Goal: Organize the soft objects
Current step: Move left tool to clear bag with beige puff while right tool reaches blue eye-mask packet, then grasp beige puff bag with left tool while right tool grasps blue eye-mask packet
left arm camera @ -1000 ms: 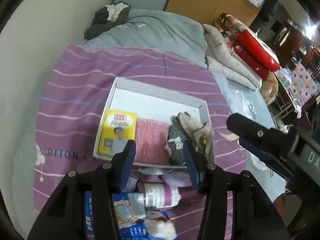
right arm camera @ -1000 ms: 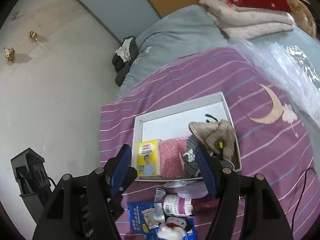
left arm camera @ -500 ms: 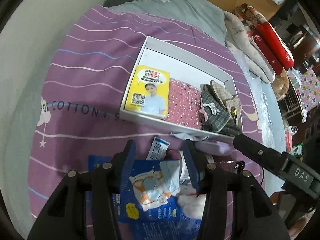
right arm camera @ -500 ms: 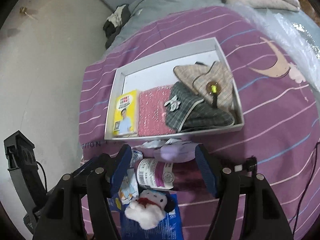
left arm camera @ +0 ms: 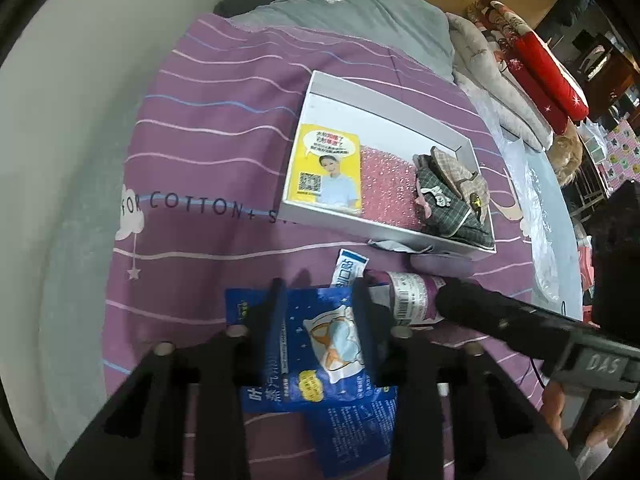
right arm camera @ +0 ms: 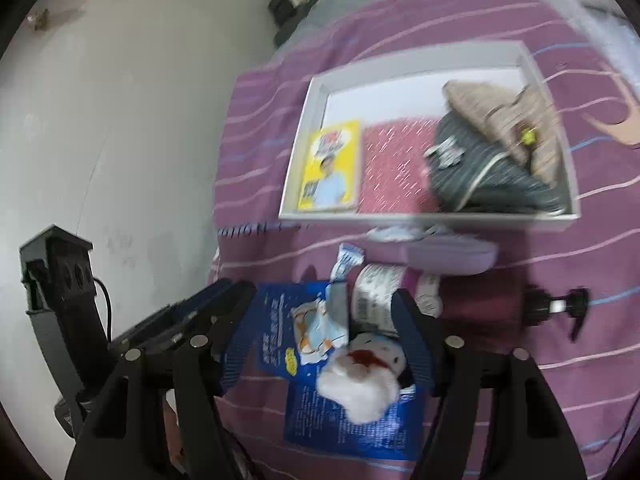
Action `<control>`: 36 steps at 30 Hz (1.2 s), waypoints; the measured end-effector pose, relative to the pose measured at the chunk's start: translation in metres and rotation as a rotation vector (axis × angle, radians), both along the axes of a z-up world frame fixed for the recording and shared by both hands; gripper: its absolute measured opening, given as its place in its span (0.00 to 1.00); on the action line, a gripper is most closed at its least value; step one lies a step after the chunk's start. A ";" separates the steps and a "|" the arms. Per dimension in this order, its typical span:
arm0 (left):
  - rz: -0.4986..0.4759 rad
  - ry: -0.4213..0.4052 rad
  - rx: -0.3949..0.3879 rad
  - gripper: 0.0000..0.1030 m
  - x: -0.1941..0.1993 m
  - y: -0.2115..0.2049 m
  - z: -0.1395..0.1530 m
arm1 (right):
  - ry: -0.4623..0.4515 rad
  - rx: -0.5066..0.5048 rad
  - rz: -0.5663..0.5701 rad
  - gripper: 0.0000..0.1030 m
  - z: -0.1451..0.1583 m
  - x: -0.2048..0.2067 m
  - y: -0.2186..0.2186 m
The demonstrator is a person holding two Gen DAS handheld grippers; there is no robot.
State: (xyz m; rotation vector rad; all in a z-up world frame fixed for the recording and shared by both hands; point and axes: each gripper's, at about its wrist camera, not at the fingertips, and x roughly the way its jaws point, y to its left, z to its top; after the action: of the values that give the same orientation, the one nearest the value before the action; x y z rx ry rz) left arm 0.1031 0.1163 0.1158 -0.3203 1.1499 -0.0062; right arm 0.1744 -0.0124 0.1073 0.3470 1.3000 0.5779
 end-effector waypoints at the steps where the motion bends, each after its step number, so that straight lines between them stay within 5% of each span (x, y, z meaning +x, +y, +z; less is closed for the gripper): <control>1: 0.002 0.004 0.003 0.18 0.000 0.002 -0.002 | 0.011 0.001 0.013 0.56 -0.003 0.000 0.003; 3: -0.004 0.005 0.007 0.11 0.000 0.004 -0.004 | 0.037 -0.006 0.036 0.50 -0.011 0.002 0.009; 10: 0.041 0.076 -0.032 0.11 -0.003 0.022 -0.023 | 0.114 -0.032 0.084 0.40 -0.036 0.001 0.018; 20: -0.031 0.158 0.002 0.11 -0.013 0.025 -0.043 | 0.192 -0.047 0.136 0.28 -0.063 -0.002 0.031; 26: -0.021 0.219 0.010 0.11 -0.010 0.031 -0.063 | 0.223 0.002 0.154 0.17 -0.075 0.000 0.043; 36: -0.004 0.201 0.022 0.11 -0.011 0.035 -0.057 | 0.220 0.116 0.146 0.07 -0.081 0.004 0.058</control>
State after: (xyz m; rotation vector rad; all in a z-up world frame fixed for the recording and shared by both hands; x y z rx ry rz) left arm 0.0923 0.1511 0.0588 -0.3041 1.3486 0.0362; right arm 0.1779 0.0455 0.0262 0.4223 1.5160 0.7564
